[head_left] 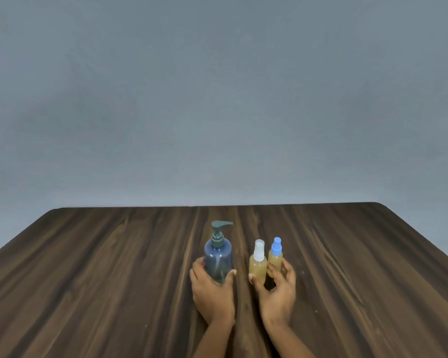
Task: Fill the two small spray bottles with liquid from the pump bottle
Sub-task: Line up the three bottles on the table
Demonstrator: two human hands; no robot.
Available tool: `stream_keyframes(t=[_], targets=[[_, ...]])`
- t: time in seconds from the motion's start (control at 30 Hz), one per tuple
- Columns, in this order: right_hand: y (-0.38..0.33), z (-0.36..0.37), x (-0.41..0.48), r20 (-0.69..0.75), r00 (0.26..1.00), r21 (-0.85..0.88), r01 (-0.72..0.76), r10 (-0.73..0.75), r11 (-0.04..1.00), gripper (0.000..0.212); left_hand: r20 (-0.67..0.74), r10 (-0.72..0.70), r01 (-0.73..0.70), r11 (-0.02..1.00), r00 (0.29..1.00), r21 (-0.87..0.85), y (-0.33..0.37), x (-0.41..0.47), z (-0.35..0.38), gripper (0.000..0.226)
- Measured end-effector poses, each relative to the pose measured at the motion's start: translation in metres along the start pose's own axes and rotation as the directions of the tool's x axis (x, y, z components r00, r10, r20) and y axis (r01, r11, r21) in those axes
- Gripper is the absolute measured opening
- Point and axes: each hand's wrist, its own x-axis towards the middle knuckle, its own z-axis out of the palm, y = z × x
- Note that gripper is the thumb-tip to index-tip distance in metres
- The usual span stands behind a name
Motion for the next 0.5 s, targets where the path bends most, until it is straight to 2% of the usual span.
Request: stream_keyframes(t=[0.23, 0.5], targets=[[-0.009, 0.023, 0.033, 0.021, 0.999, 0.024, -0.039, 0.039, 0.999, 0.045, 0.032, -0.063, 0.06, 0.995, 0.998, 0.073, 0.016, 0.035, 0.038, 0.072], [-0.012, 0.057, 0.084, -0.01, 1.0, 0.031, -0.005, 0.005, 1.0, 0.041, 0.071, -0.052, 0.044, 0.992, 0.996, 0.117, 0.025, 0.081, 0.081, 0.071]])
